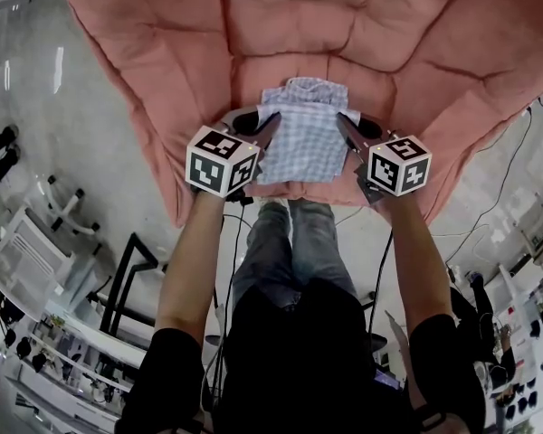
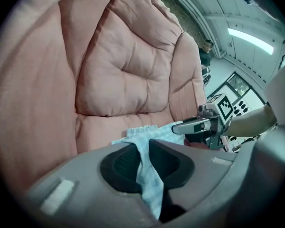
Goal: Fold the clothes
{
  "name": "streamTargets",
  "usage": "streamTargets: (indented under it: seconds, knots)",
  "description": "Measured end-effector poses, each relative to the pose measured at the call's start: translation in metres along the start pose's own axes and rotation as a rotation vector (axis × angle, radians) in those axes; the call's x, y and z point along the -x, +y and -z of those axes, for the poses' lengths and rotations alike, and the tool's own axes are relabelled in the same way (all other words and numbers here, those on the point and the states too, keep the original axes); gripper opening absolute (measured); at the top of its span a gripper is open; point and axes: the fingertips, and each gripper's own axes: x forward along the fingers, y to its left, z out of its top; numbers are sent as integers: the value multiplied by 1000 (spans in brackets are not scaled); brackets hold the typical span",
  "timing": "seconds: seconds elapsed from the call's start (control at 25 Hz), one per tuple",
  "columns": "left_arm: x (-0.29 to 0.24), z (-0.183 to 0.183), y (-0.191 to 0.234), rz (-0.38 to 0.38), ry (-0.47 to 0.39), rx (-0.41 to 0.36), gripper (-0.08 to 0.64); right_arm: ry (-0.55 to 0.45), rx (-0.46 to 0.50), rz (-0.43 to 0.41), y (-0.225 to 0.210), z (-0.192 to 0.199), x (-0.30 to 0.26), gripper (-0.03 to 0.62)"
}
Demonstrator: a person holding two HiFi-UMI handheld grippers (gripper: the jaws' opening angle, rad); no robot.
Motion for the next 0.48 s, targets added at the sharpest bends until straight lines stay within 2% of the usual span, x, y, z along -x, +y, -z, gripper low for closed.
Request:
streamTargets:
  seconds: [0.28,0.48]
  knots:
    - [-8,-13,12,-24,-22,4,62,-2,16,5,-10,-16,-7,20]
    - [-11,-16,27,-56,-34,58,115,14,12,42,-22,-12,-14,21]
